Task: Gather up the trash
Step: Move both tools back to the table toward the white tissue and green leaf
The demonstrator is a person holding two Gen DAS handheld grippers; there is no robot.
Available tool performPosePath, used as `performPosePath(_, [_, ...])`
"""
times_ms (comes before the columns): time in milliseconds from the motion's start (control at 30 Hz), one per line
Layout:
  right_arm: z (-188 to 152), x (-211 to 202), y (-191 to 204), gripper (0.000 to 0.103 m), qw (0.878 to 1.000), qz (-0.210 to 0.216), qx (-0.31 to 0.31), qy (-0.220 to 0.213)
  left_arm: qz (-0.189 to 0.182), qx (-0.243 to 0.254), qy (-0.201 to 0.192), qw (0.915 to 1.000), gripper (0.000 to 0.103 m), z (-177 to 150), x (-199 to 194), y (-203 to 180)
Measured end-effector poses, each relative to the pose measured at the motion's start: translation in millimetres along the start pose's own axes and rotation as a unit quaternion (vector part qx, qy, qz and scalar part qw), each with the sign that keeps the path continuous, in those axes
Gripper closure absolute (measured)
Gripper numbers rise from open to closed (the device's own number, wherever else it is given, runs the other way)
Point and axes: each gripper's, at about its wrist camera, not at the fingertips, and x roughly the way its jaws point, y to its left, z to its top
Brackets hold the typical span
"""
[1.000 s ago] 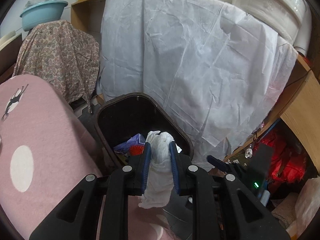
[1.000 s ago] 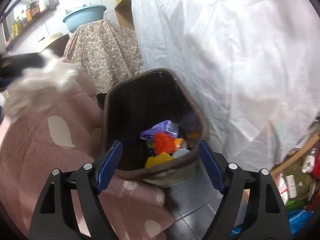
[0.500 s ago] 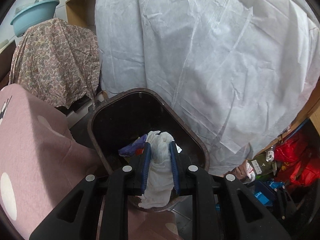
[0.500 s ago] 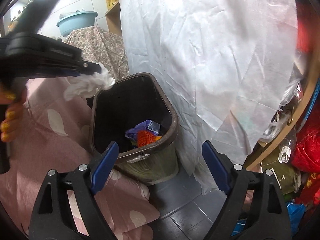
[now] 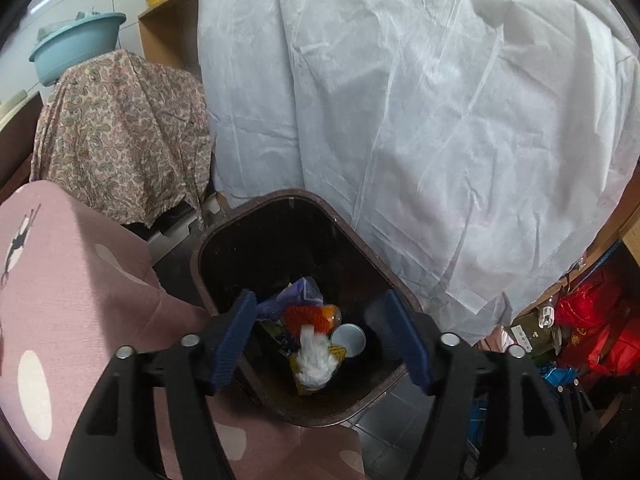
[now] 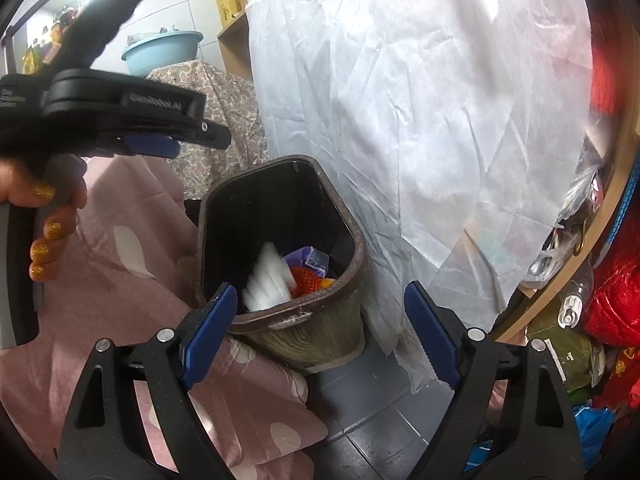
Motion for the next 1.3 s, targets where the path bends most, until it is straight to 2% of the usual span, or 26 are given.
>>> performPosePath(333, [9.7,-10.8,21.3,0.017,0.999,0.031,-0.004,-0.008,0.000,0.018,-0.060,0.9980,0.020,-13.4,-55.0,3.8])
performPosePath(533, [25.7,-24.6,45.8,0.015,0.997,0.070,-0.018,-0.021,0.006,0.017,-0.081,0.9965,0.017,-25.5,-89.5,26.7])
performPosePath(667, [35.5,-30.3,71.4,0.014,0.995,0.091,-0.045,-0.025,0.011,-0.001,-0.094,0.9955,0.012,-36.2,-113.9,52.1])
performPosePath(867, [47.9,-37.6,116.6,0.014,0.987,0.137,-0.085,-0.024,0.053,-0.021,-0.112,0.9921,0.011,-57.1,-147.5,100.3])
performPosePath(1067, [63.0,-38.9,165.0,0.014,0.972,0.204,-0.117,-0.008,0.093,-0.055,-0.123,0.9864,0.009,-80.6,-178.1,151.6])
performPosePath(1300, [63.9,-38.7,222.4,0.013,0.954,0.247,-0.169,0.022,0.134,-0.097,-0.119,0.9791,0.007,-114.1,-199.3,203.3])
